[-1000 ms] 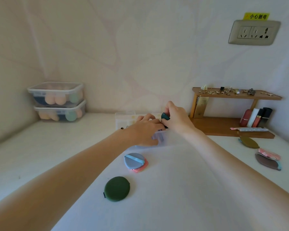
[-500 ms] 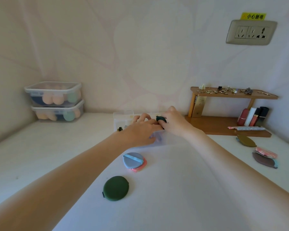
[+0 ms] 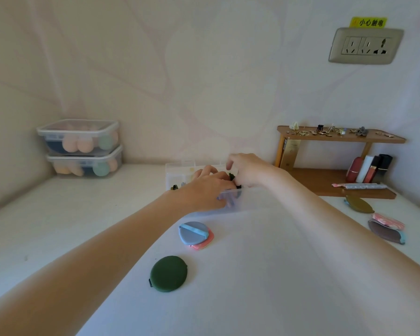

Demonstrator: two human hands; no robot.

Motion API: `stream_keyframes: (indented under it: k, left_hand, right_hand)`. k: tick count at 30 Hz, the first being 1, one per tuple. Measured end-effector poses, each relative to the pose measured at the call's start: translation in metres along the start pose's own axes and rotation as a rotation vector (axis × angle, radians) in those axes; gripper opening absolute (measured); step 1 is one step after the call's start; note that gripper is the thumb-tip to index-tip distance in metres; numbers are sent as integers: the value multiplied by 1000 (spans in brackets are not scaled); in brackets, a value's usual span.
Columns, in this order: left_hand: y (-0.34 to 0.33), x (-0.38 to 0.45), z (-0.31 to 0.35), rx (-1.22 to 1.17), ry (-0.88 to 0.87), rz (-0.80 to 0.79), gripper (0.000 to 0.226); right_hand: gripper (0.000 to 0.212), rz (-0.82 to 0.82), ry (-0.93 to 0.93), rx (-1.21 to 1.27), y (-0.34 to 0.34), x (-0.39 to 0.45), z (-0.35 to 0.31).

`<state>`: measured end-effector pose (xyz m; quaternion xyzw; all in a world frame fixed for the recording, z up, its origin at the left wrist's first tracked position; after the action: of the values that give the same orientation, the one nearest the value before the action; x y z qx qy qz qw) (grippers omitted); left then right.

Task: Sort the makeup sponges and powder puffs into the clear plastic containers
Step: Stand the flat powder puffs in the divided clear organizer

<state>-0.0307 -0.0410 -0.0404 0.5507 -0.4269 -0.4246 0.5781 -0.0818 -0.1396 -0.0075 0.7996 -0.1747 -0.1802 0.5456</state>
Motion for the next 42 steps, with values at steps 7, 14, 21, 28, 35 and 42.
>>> stream_keyframes:
  k: [7, 14, 21, 28, 35, 42]
  left_hand:
    - [-2, -2, 0, 119, -10, 20, 50]
    - [-2, -2, -13, -158, -3, 135, 42]
    - [-1, 4, -16, 14, 84, 91, 38]
    - [3, -7, -30, 92, 139, 56, 35]
    - [-3, -23, -35, -72, 82, 81, 35]
    - [3, -37, -37, -171, 104, 73, 35]
  right_hand:
    - [19, 77, -9, -34, -8, 5, 9]
    - [14, 43, -2, -121, -13, 12, 11]
    - [27, 141, 104, -122, -18, 0, 8]
    - [24, 417, 371, 86, -6, -41, -13]
    - [34, -249, 354, -24, -64, -56, -46]
    - [36, -133, 366, -61, -56, -58, -39]
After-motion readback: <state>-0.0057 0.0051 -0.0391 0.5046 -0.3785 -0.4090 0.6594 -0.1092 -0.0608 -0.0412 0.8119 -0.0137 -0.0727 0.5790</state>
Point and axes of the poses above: each hand's wrist, its own x-axis towards the middle knuckle, its own y-axis out of the back of the hand, z = x × y, the point moved 3 cm from there along x, towards the middle knuckle, and after that the axes turned 5 degrees about -z, right-handed, at the moved point
